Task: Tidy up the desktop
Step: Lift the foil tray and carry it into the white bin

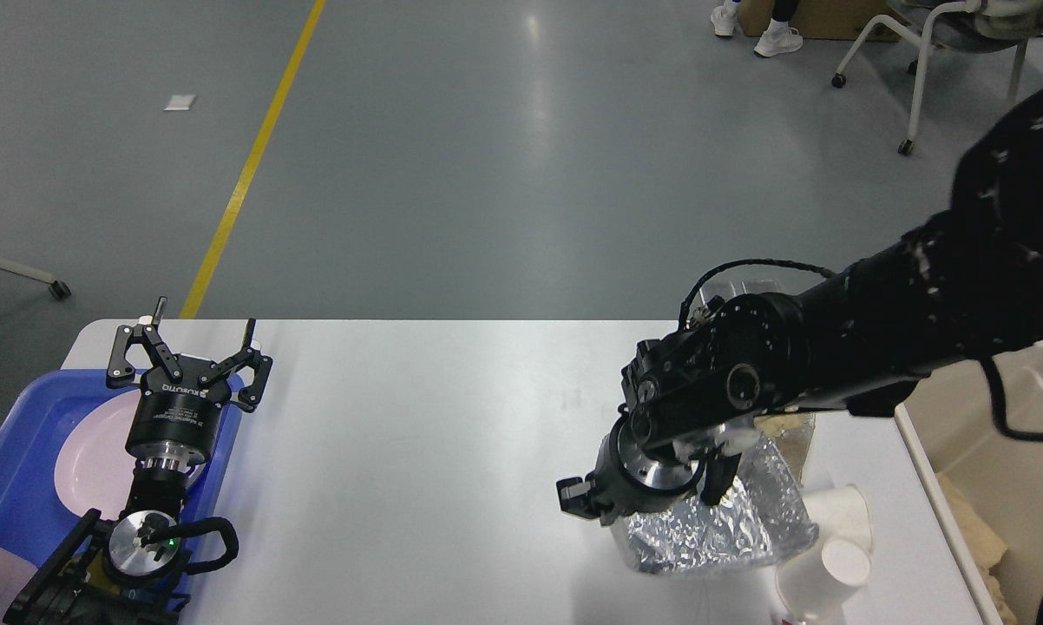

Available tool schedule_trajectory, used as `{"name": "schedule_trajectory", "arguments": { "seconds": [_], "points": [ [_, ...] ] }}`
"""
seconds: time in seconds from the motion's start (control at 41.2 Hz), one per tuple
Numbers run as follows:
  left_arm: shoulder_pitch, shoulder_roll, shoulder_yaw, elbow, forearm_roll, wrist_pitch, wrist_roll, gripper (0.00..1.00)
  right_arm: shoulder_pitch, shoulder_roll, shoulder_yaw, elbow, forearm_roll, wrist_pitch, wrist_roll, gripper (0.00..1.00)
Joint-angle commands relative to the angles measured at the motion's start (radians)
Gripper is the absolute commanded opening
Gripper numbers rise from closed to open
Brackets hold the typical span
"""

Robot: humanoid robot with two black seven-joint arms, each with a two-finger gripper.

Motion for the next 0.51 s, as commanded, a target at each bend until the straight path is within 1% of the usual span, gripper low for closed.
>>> {"name": "schedule_trajectory", "arguments": {
  "seconds": [0.0,0.097,0.194,0.315,0.485],
  "points": [
    [0.0,0.0,-0.001,0.0,0.0,-0.001,0.0,0.96,0.166,-0.101,-0.014,0.011,0.023,0.164,0.001,0.0],
    [0.0,0.0,-0.001,0.0,0.0,-0.001,0.0,0.96,0.261,-0.139,-0.06,0.01,0.023,0.256,0.001,0.0],
    [0.0,0.0,-0.001,0.0,0.0,-0.001,0.0,0.96,0.342,-0.165,-0.134,0.013,0.024,0.307,0.003,0.0],
    [0.0,0.0,-0.001,0.0,0.0,0.001,0.0,0.96,0.381,-0.181,-0.238,0.028,0.026,0.312,0.003,0.0],
    [0.0,0.0,0.001,0.0,0.0,0.001,0.0,0.96,0.368,-0.196,-0.336,0.022,0.027,0.301,0.004,0.0]
  ]
}}
